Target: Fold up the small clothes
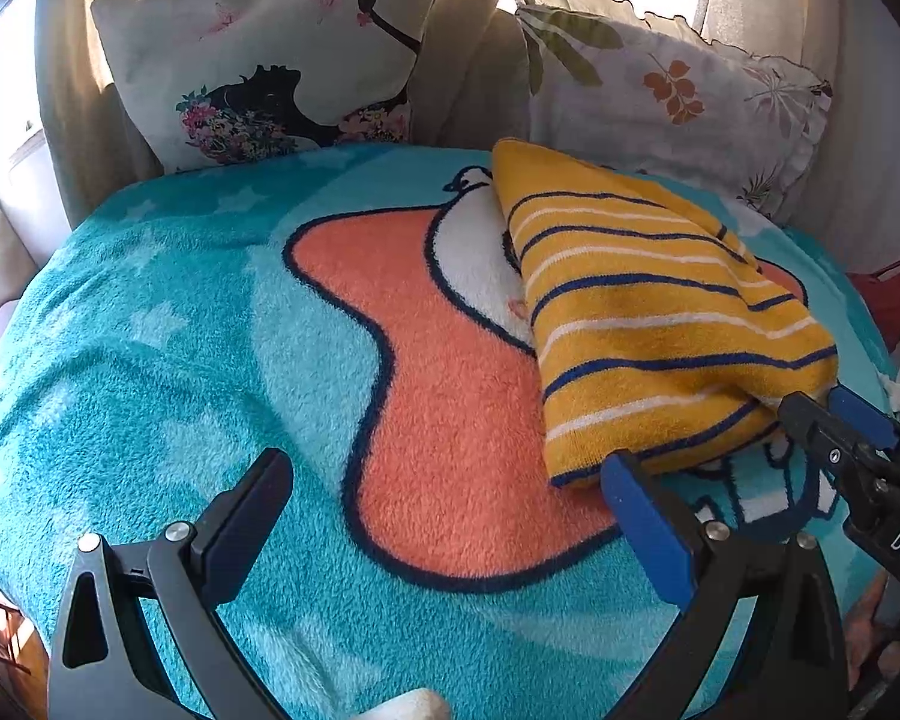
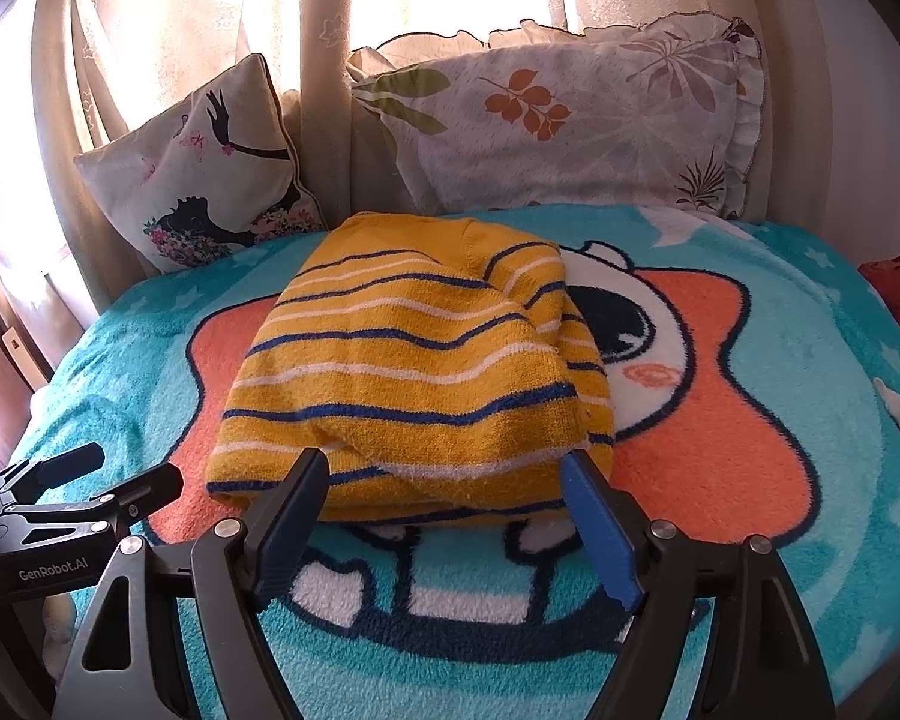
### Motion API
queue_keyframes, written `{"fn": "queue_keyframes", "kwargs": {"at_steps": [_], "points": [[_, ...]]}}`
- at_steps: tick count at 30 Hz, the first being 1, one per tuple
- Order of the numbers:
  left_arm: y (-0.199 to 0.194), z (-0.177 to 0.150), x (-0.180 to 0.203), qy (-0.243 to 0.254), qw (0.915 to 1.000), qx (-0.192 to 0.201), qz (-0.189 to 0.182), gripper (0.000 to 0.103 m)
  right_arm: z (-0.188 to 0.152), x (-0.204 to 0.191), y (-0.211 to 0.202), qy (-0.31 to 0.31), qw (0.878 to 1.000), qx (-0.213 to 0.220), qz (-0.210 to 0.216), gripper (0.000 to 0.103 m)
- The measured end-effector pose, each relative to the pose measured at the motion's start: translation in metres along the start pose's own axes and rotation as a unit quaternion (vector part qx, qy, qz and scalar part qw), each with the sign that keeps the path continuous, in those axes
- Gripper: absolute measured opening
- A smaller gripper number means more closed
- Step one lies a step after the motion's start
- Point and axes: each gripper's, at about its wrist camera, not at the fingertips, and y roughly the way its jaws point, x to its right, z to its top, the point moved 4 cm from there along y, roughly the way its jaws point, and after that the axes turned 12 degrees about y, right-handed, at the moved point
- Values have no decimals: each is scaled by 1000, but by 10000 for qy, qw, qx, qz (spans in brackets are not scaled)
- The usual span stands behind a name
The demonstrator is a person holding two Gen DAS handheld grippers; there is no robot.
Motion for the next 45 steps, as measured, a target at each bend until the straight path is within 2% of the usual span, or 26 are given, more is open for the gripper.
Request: {"fn": "queue_keyframes", "kwargs": {"at_steps": [11,45], "points": [[2,-2,-1,-26,10000,-38,-85,102,-6,-5,7,-150,9997,-89,-156,86],[-5,-8,6,-34,9998,-55,-206,102,-12,-1,7,-139,9996,-203,-160,88]]}}
